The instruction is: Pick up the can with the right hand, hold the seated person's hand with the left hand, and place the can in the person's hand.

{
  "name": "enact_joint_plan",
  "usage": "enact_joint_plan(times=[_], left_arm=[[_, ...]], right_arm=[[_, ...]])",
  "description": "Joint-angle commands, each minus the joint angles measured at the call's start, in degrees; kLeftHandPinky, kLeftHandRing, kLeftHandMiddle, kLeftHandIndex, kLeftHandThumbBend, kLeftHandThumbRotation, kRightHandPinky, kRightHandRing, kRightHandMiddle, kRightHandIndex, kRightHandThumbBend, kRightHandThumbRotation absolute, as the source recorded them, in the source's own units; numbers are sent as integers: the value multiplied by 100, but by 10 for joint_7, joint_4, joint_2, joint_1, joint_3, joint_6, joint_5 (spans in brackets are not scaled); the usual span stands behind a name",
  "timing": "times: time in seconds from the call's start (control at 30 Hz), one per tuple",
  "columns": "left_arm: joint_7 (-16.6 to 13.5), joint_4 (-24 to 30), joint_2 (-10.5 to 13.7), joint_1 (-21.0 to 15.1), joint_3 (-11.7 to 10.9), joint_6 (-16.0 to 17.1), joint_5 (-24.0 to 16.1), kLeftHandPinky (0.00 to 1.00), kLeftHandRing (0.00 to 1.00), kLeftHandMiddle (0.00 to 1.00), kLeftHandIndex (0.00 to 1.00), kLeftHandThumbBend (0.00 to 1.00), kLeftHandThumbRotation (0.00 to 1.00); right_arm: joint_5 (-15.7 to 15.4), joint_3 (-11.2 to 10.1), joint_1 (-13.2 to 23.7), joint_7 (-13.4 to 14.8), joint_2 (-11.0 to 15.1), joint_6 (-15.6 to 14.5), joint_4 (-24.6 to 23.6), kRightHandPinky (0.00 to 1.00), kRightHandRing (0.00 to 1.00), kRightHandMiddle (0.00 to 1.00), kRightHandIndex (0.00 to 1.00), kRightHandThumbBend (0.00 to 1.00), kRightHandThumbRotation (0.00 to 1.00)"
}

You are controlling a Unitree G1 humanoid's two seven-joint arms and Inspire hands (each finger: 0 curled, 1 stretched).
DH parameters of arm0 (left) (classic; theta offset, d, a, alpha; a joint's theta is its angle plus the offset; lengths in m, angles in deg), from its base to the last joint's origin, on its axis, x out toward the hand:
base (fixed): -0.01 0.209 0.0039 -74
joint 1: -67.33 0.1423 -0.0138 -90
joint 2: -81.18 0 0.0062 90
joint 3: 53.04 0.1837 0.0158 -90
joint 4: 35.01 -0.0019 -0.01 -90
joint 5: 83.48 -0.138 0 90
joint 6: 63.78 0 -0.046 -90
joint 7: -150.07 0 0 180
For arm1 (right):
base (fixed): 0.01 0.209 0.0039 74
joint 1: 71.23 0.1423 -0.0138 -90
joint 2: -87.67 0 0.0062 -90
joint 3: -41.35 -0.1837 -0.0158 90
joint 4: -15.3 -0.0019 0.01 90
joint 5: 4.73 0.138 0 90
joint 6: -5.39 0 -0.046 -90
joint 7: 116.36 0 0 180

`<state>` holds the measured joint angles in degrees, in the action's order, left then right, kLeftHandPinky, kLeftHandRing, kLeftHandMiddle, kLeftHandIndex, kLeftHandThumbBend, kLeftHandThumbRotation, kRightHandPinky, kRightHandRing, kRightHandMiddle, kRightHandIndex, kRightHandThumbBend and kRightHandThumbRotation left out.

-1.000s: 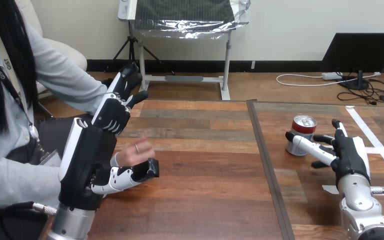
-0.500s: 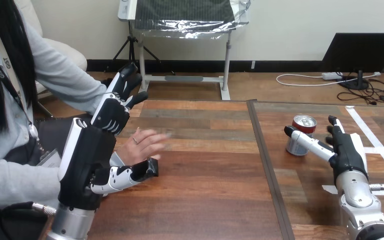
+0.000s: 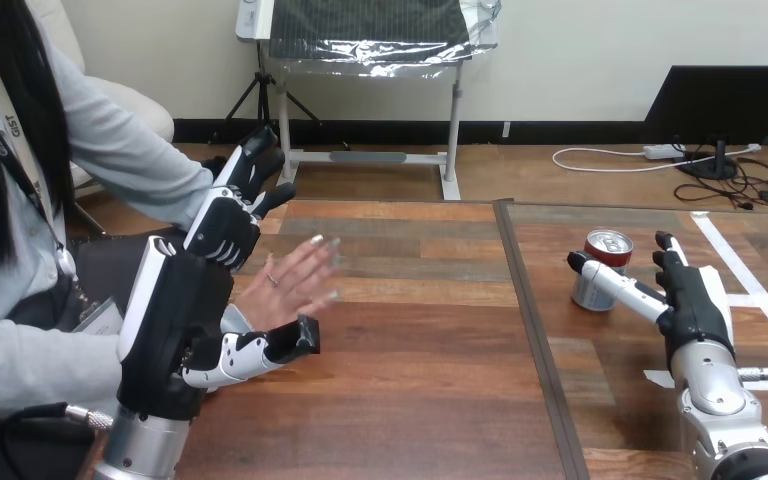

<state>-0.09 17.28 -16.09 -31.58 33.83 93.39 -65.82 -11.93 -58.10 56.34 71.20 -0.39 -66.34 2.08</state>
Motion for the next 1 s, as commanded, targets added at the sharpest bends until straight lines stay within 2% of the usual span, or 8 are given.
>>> enact_joint_plan(times=[0.0, 0.07, 0.47, 0.53, 0.63, 0.83, 0.93, 0.97], left_arm=[[-2, 13, 5, -30, -6, 8, 1, 88, 96, 98, 95, 100, 57], [-3, 10, 5, -32, -7, 10, -1, 88, 95, 98, 95, 100, 57], [11, -2, 5, -41, -3, 17, 12, 88, 96, 98, 95, 100, 56], [12, -3, 4, -42, -4, 17, 12, 88, 96, 98, 95, 100, 56], [13, -3, 4, -42, -5, 16, 11, 88, 96, 98, 95, 100, 56], [12, -4, 0, -42, -5, 19, 10, 88, 95, 98, 95, 100, 57], [12, -2, 0, -40, -4, 15, 11, 88, 96, 98, 95, 100, 57], [11, -1, 0, -40, -5, 16, 10, 88, 96, 98, 95, 100, 57]], right_arm=[[-2, 3, 43, 5, -2, 25, -10, 78, 92, 93, 100, 100, 47], [-2, 4, 42, 6, -2, 27, -10, 76, 92, 92, 100, 100, 48], [-9, 10, 42, 15, -2, 23, -9, 78, 92, 92, 100, 100, 52], [-8, 8, 43, 14, -2, 21, -9, 70, 87, 86, 100, 100, 52], [-14, 13, 44, 22, 0, 20, -9, 66, 86, 85, 100, 100, 52], [-18, 15, 47, 26, 2, 21, -9, 80, 97, 96, 100, 100, 52], [-16, 12, 50, 24, 2, 20, -8, 78, 94, 93, 100, 100, 51], [-13, 9, 50, 21, 1, 20, -8, 75, 90, 88, 100, 100, 50]])
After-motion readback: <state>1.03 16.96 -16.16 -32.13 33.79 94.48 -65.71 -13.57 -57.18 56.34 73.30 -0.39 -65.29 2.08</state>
